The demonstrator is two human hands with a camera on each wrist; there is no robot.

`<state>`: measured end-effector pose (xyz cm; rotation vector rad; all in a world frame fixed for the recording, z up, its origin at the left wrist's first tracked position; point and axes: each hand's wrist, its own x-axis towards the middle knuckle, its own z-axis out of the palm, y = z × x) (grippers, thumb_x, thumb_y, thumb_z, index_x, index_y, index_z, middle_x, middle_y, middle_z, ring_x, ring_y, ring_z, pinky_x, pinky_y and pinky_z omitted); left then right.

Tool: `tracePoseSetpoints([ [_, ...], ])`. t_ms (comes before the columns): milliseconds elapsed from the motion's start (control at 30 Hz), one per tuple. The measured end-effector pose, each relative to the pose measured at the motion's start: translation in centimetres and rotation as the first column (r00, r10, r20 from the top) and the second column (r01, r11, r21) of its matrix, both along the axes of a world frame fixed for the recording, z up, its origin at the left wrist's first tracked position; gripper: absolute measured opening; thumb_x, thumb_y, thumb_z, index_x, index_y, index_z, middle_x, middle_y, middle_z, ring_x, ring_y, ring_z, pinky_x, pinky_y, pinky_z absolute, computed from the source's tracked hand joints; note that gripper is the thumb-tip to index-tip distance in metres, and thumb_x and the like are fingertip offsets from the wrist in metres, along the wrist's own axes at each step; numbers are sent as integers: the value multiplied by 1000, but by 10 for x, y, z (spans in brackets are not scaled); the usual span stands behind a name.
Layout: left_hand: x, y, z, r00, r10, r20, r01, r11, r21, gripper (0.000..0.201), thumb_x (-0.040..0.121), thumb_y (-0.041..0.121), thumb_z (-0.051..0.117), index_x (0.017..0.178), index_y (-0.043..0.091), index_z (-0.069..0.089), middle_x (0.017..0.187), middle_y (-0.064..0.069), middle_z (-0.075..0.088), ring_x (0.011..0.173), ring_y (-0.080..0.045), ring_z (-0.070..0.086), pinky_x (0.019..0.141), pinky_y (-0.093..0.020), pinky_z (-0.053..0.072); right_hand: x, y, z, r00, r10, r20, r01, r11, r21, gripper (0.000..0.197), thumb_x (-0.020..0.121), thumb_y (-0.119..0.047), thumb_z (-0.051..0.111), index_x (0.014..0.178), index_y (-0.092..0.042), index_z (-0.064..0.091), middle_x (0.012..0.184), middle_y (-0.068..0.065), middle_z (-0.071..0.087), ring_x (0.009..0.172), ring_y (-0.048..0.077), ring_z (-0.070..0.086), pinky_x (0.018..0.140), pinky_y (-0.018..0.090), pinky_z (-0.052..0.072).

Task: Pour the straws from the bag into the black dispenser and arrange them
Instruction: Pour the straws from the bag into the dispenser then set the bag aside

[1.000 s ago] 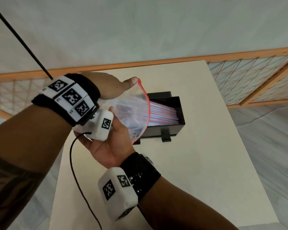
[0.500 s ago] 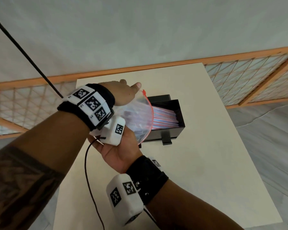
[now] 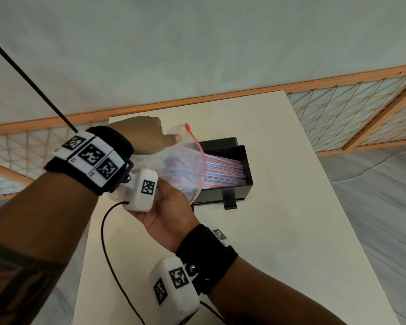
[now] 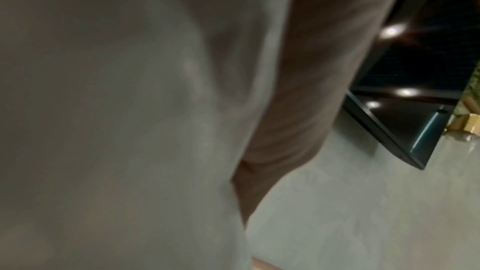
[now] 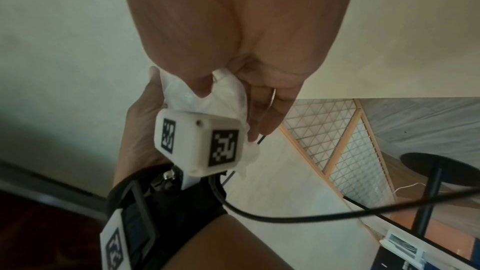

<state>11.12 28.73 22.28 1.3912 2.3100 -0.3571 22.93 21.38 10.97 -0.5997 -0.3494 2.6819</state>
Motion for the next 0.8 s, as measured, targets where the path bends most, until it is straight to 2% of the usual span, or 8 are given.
tracePoseSetpoints([
  [233,-33,-45,18,999,17,-41,-13,995,103,33,92,51,57,95,18,62,97,-2,64,88,-23,59,82,-38,48,-16,-22,8,991,127,38,-130,988,87,59,100,-38,52,149,-5,45,150,27,48,117,34,55,108,53,45],
  [333,-49,-76,20,999,51,-12,-47,977,208,20,91,42,61,93,23,64,96,-1,65,86,-22,60,76,-38,47,-15,-27,12,970,235,67,-243,952,186,42,101,-42,54,130,-11,58,115,12,67,91,20,68,85,35,59],
  [400,-58,-100,20,996,89,23,-92,950,300,13,91,39,61,88,27,65,92,2,67,81,-19,61,73,-37,46,-11,-31,14,941,328,83,-338,914,223,23,102,-43,52,113,-25,62,100,-1,69,85,15,68,80,30,55],
  [467,-68,-124,15,989,134,69,-150,921,360,14,93,38,60,84,28,64,87,5,67,75,-16,61,73,-39,48,-6,-35,14,910,396,126,-415,868,273,19,103,-44,50,105,-31,64,97,-7,71,87,13,68,82,29,51],
  [533,-84,-150,3,970,204,134,-241,883,402,16,94,41,59,85,29,65,80,9,66,70,-15,61,71,-40,50,-1,-39,14,880,450,154,-475,816,330,23,104,-45,48,109,-27,62,113,4,72,92,14,68,81,27,48],
  [600,-99,-173,-11,947,242,212,-315,832,457,22,92,53,57,86,33,64,77,6,66,68,-18,61,68,-41,52,2,-40,6,836,511,199,-547,747,379,20,105,-40,48,110,-23,56,132,26,62,96,23,68,78,25,46],
  [667,-110,-196,-29,925,265,272,-370,791,487,22,93,53,57,87,32,61,78,-2,66,69,-25,61,69,-44,53,10,-37,3,786,540,301,-614,630,475,13,104,-34,50,107,-22,56,135,33,58,102,35,66,76,27,43],
  [800,-126,-240,-85,742,384,549,-663,540,518,41,84,68,58,94,29,68,85,-5,73,70,-32,64,65,-49,53,34,-16,1,734,359,576,-671,260,694,37,98,-38,63,129,-18,60,110,5,75,94,11,68,89,31,50],
])
